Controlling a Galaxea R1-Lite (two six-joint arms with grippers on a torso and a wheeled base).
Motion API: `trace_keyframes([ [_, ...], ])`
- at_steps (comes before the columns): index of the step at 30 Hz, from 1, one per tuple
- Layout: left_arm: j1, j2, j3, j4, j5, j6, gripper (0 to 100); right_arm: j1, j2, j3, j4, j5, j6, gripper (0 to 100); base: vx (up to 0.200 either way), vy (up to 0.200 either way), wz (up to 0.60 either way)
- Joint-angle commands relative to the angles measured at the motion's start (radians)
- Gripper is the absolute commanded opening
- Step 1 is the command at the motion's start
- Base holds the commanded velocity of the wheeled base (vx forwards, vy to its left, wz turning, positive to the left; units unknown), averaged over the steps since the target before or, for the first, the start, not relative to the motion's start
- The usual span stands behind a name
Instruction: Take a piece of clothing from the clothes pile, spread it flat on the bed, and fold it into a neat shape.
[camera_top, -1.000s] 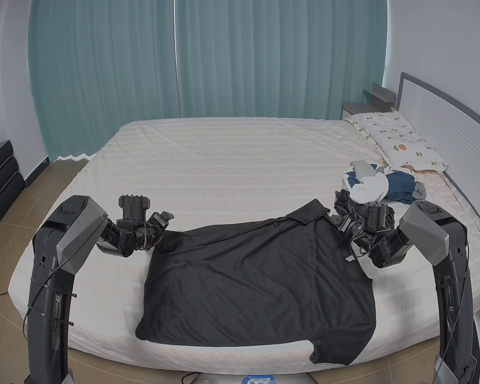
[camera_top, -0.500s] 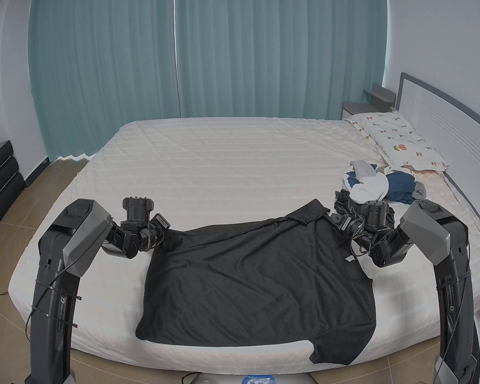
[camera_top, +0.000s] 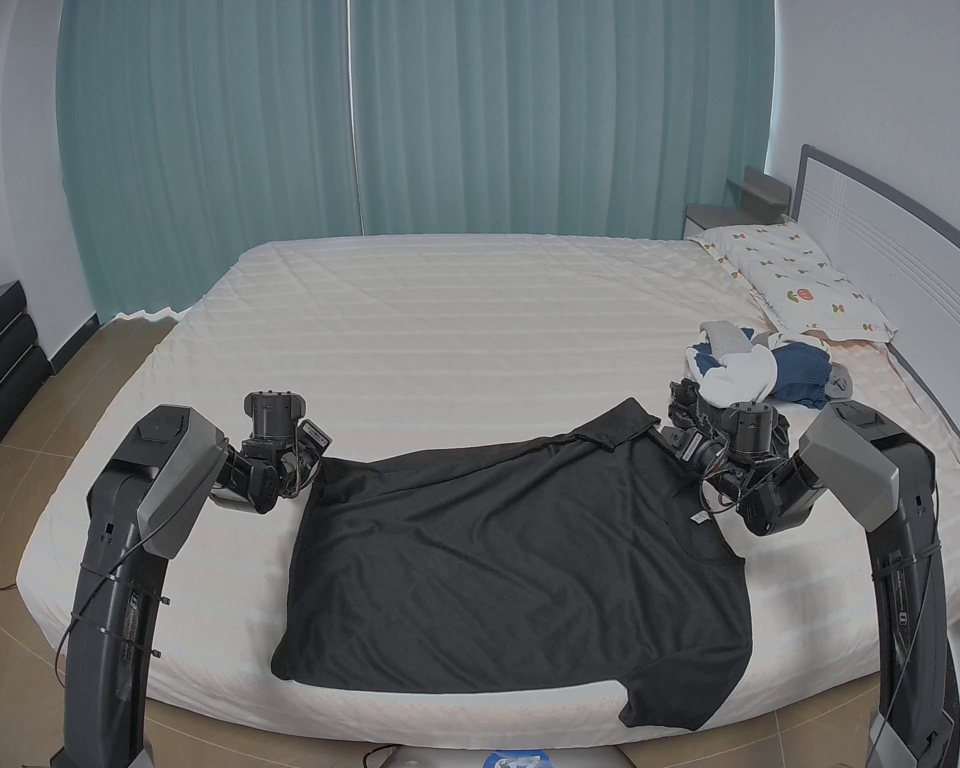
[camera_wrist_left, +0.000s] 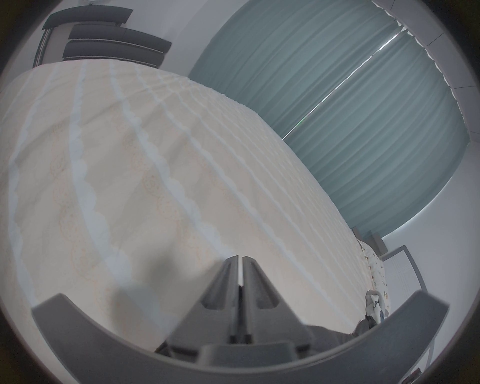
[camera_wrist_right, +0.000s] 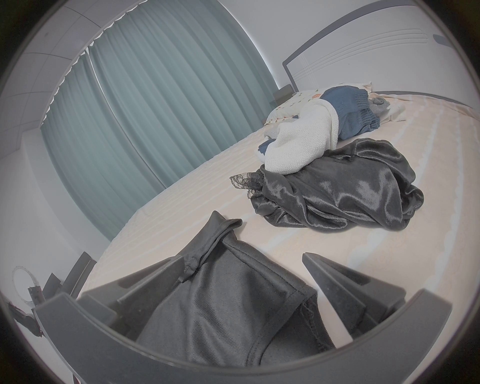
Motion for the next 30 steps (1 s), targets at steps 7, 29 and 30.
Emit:
trace_keyframes([
  [7,-0.001,-0.044,0.093,-0.061,-0.069,-0.003,100,0.001,0.005,0.008,-0.004,-0.002,0.001,100,0.0,0.0,0.0],
  [29,0.003,-0.167,0.478,-0.48,-0.361,0.042,100,0.014,0.0,0.015,-0.004,-0.002,0.001,100,0.0,0.0,0.0],
  [30,0.005,-0.161,0.475,-0.477,-0.361,0.066,100,0.016,0.0,0.015,-0.004,-0.002,0.002,100,0.0,0.0,0.0],
])
